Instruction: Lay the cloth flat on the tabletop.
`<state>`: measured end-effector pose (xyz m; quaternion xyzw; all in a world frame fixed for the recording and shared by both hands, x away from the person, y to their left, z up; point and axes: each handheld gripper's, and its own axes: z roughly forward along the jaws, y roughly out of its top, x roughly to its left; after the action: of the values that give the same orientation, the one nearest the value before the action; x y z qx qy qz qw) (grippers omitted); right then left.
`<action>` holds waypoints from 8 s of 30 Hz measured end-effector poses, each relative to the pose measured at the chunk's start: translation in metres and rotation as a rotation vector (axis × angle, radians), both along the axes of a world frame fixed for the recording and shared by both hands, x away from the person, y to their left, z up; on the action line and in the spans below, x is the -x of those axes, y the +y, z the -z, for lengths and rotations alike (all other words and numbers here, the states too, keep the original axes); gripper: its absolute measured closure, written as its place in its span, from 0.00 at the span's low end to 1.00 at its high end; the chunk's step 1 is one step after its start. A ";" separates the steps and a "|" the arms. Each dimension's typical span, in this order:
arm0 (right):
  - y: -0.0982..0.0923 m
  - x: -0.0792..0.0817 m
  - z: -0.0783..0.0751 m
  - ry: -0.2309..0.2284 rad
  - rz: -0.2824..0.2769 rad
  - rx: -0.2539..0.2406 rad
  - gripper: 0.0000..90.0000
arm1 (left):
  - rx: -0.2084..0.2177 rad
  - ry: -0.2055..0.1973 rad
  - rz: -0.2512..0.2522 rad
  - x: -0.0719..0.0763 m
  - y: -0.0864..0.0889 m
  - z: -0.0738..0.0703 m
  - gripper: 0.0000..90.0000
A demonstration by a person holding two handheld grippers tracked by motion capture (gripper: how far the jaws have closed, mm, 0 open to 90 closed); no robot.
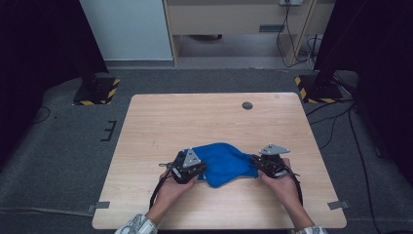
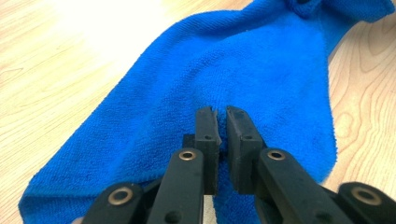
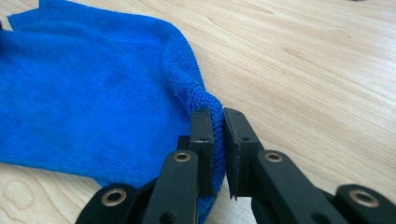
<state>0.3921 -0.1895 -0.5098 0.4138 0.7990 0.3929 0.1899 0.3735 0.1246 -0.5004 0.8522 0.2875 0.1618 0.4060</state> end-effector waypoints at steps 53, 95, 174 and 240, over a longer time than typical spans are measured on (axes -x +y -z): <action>-0.011 0.000 -0.005 -0.021 0.072 -0.021 0.57 | 0.015 -0.001 -0.051 -0.004 0.012 0.003 0.63; 0.016 0.005 0.010 0.026 -0.110 0.037 0.89 | -0.032 0.098 -0.201 -0.036 0.059 0.030 0.62; -0.010 -0.020 -0.033 -0.063 -0.100 -0.071 0.95 | 0.004 0.031 -0.191 -0.057 0.045 -0.018 0.96; -0.021 -0.096 -0.078 -0.032 -0.003 -0.041 0.96 | 0.015 0.010 -0.243 -0.123 0.040 -0.076 0.97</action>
<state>0.4880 -0.2101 -0.4320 0.4098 0.7884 0.4159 0.1936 0.4969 0.1642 -0.4245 0.8089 0.3919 0.2031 0.3885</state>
